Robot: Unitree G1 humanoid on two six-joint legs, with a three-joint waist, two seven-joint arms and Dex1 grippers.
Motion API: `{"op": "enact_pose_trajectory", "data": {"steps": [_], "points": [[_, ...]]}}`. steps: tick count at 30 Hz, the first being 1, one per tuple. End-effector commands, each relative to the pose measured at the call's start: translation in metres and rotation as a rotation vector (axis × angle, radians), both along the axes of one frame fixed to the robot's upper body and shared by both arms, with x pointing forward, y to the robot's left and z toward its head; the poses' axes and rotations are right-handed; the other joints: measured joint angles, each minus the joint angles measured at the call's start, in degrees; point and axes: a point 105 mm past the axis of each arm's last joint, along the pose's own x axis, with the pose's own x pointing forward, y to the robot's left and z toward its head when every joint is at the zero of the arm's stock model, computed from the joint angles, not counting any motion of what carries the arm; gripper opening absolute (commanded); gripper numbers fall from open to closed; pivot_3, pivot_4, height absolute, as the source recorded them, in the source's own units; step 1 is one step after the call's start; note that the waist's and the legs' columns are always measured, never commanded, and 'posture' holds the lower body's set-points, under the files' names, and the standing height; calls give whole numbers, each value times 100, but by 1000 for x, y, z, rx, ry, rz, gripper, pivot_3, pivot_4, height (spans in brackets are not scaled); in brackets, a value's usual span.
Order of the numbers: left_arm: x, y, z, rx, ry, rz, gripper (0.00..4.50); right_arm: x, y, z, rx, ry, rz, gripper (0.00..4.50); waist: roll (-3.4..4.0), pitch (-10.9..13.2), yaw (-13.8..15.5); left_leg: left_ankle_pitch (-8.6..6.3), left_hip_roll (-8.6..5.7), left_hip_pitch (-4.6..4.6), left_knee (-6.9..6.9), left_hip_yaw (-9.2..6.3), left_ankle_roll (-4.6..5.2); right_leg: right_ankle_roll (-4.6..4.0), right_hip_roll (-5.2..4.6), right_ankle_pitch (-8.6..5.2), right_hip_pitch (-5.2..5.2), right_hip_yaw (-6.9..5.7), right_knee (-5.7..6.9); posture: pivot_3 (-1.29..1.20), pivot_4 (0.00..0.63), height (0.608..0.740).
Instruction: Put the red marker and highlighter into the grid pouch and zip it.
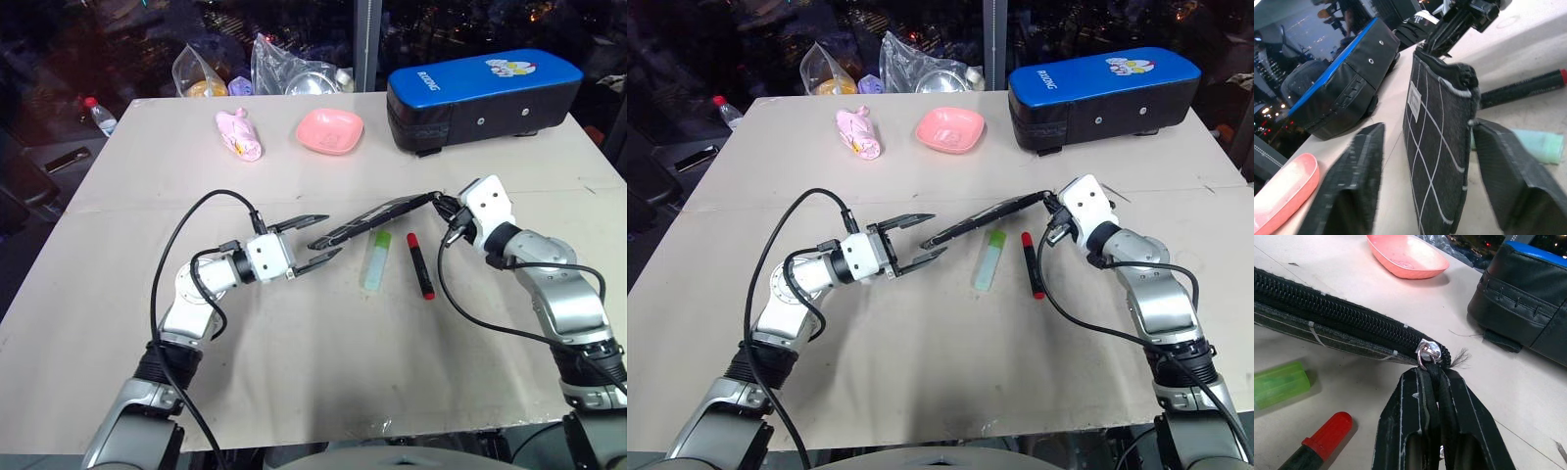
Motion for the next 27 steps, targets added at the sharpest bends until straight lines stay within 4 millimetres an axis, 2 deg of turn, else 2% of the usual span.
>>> {"op": "enact_pose_trajectory", "data": {"steps": [1, 8, 16, 23, 26, 27], "points": [[-7, -4, 15, -38, -18, -28, 2672, 0, 2, 21, 5, -81, 0, 0, 0, 0, 0, 0, 0, 0, 0, 0, 0, 0, 0, 0, 0, 0, 0, 0, 150, 740], [-10, -22, 18, -67, 37, -48, 2672, 0, 9, 21, -6, -95, 18, 0, 0, 0, 2, 0, 1, 0, 0, 1, 0, 0, 2, 0, 0, 2, 0, 0, 150, 740], [1, -29, 15, -42, 49, 26, 2672, 0, 18, 22, -5, -106, 31, 0, 0, 0, 1, 0, 6, 0, 0, 1, 0, -1, 10, 1, -1, 2, -1, 0, 150, 740], [1, -29, 9, -36, 69, 35, 2672, 1, 23, 23, 3, -112, 41, 0, 0, 0, 0, 0, 8, 0, 0, 1, 0, -3, 11, 1, -1, 2, -1, 0, 150, 740], [2, -27, 7, -35, 74, 40, 1898, 1, 24, 23, 2, -114, 42, 0, 0, 0, 1, 0, 9, 0, 0, 1, 0, -3, 11, 2, -1, 2, -2, 0, 150, 740], [2, -27, 6, -33, 76, 41, 1432, 1, 24, 23, 2, -114, 42, 0, 0, 0, 1, 0, 9, 0, 0, 1, 0, -3, 11, 2, -1, 2, -2, 0, 150, 740]]}}
